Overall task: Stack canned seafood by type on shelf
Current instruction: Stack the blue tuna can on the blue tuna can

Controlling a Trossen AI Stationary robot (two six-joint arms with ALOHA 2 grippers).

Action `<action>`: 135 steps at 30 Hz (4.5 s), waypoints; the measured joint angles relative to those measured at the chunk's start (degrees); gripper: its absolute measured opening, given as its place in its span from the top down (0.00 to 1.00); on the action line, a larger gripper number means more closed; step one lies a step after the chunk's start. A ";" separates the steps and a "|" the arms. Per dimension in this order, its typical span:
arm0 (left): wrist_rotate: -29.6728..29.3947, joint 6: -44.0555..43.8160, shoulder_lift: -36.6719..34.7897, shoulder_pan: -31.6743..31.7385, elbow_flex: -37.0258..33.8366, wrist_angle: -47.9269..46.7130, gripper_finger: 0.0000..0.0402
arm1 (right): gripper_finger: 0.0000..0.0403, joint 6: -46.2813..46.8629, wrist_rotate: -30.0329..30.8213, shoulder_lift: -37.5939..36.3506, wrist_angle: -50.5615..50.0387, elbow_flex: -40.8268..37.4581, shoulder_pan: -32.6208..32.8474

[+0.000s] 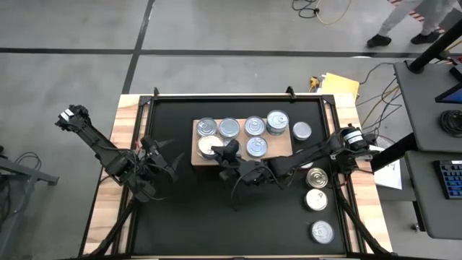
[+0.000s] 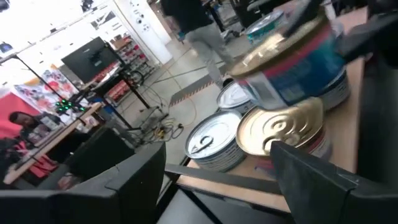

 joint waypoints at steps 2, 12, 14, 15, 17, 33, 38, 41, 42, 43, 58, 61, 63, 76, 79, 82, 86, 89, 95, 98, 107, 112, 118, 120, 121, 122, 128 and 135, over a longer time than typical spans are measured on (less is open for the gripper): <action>-0.20 0.02 0.00 0.00 0.00 -0.89 0.32 | 0.51 0.02 -0.12 0.59 -0.30 0.31 0.00; -1.46 2.36 0.00 0.07 -0.31 -2.05 0.32 | 0.52 -0.53 -0.09 2.53 0.05 0.73 -0.07; -3.09 2.45 0.00 0.07 -0.31 -2.01 0.32 | 0.50 -0.95 0.00 2.53 0.28 0.73 -0.15; -3.48 2.45 0.00 0.09 -0.31 -2.01 0.32 | 0.50 -1.07 -0.04 2.53 0.20 0.73 -0.26; -3.99 2.52 0.00 0.11 -0.31 -1.99 0.32 | 0.50 -1.10 -0.09 2.70 0.04 0.73 -0.38; -4.42 2.25 0.00 0.11 -0.31 -1.99 0.32 | 0.43 -3.49 -0.04 2.84 0.18 0.73 -1.08; -4.42 1.95 0.00 0.11 -0.31 -1.98 0.32 | 0.40 -3.06 -0.02 2.84 0.40 0.73 -1.42; -4.42 1.93 0.00 0.11 -0.31 -1.97 0.32 | 0.38 -2.32 -0.02 2.84 0.54 0.73 -1.51; -4.42 1.93 0.00 0.11 -0.31 -1.97 0.32 | 0.37 -1.72 -0.02 2.84 0.56 0.73 -1.53; -4.42 1.93 0.00 0.11 -0.31 -1.97 0.32 | 0.37 -1.26 0.02 2.84 0.50 0.81 -1.53; -4.33 1.64 0.00 0.11 -0.31 -1.97 0.32 | 0.30 2.16 0.50 2.84 -0.02 2.54 -1.53; -4.31 1.49 0.00 0.11 -0.31 -1.97 0.32 | 0.28 3.02 0.50 2.84 0.01 2.54 -1.56; -4.29 1.48 0.00 0.11 -0.31 -1.97 0.32 | 0.27 3.58 0.50 2.84 0.01 2.54 -1.66; -4.27 1.49 0.00 0.11 -0.31 -1.97 0.32 | 0.17 8.89 0.46 2.84 -0.11 2.83 -2.97; -4.24 1.49 0.00 0.11 -0.31 -1.98 0.32 | 0.15 10.65 0.04 2.84 -0.58 3.78 -2.93; -4.24 1.49 0.00 0.11 -0.31 -1.99 0.32 | 0.13 12.48 -0.15 2.84 -3.40 5.14 -2.93; -4.24 1.49 0.00 0.11 -0.31 -1.99 0.32 | 0.12 16.06 -0.17 2.84 -8.45 6.41 -2.99; -4.24 1.49 0.00 0.11 -0.31 -1.99 0.32 | 0.12 18.06 -0.19 2.84 -11.36 7.09 -3.02; -4.24 1.49 0.00 0.11 -0.31 -1.99 0.32 | 0.12 20.38 -0.25 2.82 -12.38 8.29 -3.02; -4.22 1.49 0.00 0.11 -0.31 -1.99 0.32 | 0.12 20.59 -0.22 2.77 -12.28 8.74 -3.02; -4.22 1.49 0.00 0.11 -0.31 -2.01 0.32 | 0.12 22.50 -0.64 2.77 -13.35 8.79 -3.59; -4.24 1.49 0.00 0.11 -0.31 -2.00 0.32 | 0.12 25.50 -0.66 2.77 -14.09 8.81 -4.17; -4.22 1.49 0.00 0.10 -0.31 -2.01 0.32 | 0.12 27.85 -0.78 2.77 -14.55 8.81 -4.15; -4.22 1.49 0.00 0.10 -0.31 -2.01 0.32 | 0.12 30.43 -1.43 2.77 -14.95 8.85 -4.15; -4.22 1.50 0.00 0.10 -0.31 -2.01 0.32 | 0.12 31.33 -2.04 2.77 -15.15 8.86 -4.15; -4.22 1.50 0.00 0.11 -0.31 -2.01 0.32 | 0.12 31.82 -2.31 2.77 -15.16 8.86 -4.15; -4.22 1.49 0.00 0.09 -0.32 -2.03 0.32 | 0.12 34.91 -2.34 2.77 -15.53 8.86 -4.15; -4.22 1.49 0.00 0.09 -0.32 -2.03 0.32 | 0.12 37.50 -2.34 2.77 -15.62 8.86 -4.20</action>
